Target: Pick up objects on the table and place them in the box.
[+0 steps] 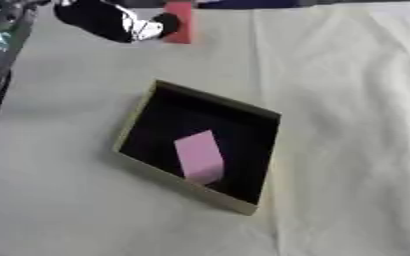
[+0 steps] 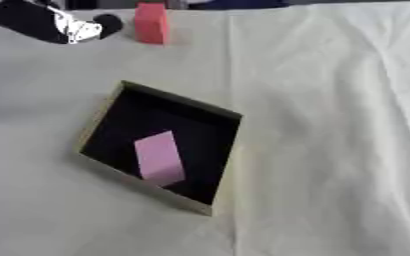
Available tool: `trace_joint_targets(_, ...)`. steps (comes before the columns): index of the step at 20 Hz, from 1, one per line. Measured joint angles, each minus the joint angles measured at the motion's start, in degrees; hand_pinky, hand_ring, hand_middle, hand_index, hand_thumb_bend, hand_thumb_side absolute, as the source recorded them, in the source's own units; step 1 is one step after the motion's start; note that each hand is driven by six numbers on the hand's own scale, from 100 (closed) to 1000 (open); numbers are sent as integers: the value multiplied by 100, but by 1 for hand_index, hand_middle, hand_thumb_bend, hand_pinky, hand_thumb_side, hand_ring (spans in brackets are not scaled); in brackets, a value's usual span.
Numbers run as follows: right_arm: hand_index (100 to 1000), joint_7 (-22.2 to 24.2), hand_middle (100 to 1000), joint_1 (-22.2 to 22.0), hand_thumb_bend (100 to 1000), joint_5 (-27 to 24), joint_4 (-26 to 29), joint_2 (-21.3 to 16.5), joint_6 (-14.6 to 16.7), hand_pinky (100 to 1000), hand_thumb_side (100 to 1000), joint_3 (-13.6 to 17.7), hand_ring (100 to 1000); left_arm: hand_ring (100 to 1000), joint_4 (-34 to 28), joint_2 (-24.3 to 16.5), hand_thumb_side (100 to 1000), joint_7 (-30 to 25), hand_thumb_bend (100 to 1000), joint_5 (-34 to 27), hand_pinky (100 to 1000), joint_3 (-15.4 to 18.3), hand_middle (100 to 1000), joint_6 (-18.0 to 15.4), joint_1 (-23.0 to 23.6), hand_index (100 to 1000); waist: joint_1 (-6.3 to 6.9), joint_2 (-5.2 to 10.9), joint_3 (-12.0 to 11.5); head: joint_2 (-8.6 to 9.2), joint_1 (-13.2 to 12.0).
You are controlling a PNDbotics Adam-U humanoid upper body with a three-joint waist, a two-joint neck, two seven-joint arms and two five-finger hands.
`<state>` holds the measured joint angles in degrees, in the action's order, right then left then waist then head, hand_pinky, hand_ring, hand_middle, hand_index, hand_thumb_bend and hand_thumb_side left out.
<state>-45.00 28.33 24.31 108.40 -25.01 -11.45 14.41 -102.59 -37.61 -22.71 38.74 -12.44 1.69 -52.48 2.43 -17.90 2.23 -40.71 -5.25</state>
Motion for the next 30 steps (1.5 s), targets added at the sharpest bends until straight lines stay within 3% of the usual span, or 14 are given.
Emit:
trace_joint_targets(2, 722, 18, 664, 27, 100, 13, 0, 0, -5, 815, 646, -13, 793, 852, 337, 51, 366, 0, 486, 63, 812, 25, 861, 24, -133, 937, 4, 0, 30, 4, -29)
trace_joint_targets(9, 722, 61, 664, 116, 100, 32, -2, 0, -16, 815, 645, -43, 793, 888, 1605, 295, 303, -28, 540, 294, 832, 70, 888, -45, -522, 940, 13, -17, 126, 71, -182)
trace_joint_targets(15, 721, 93, 662, 195, 100, 34, -13, -1, -17, 815, 644, -69, 792, 892, 2564, 524, 342, -79, 587, 460, 841, 141, 879, -153, -843, 936, 10, -79, 172, 154, -270)
trace_joint_targets(19, 721, 107, 661, 235, 100, 31, -49, -3, -16, 815, 643, -70, 792, 905, 3112, 631, 395, -153, 644, 653, 858, 173, 881, -254, -1024, 949, -4, -117, 197, 195, -314)
trace_joint_targets(30, 720, 140, 659, 345, 100, 26, -149, -15, -1, 816, 642, -103, 791, 920, 4288, 841, 346, -334, 688, 1155, 871, 379, 888, -535, -1325, 955, -11, -188, 254, 278, -417)
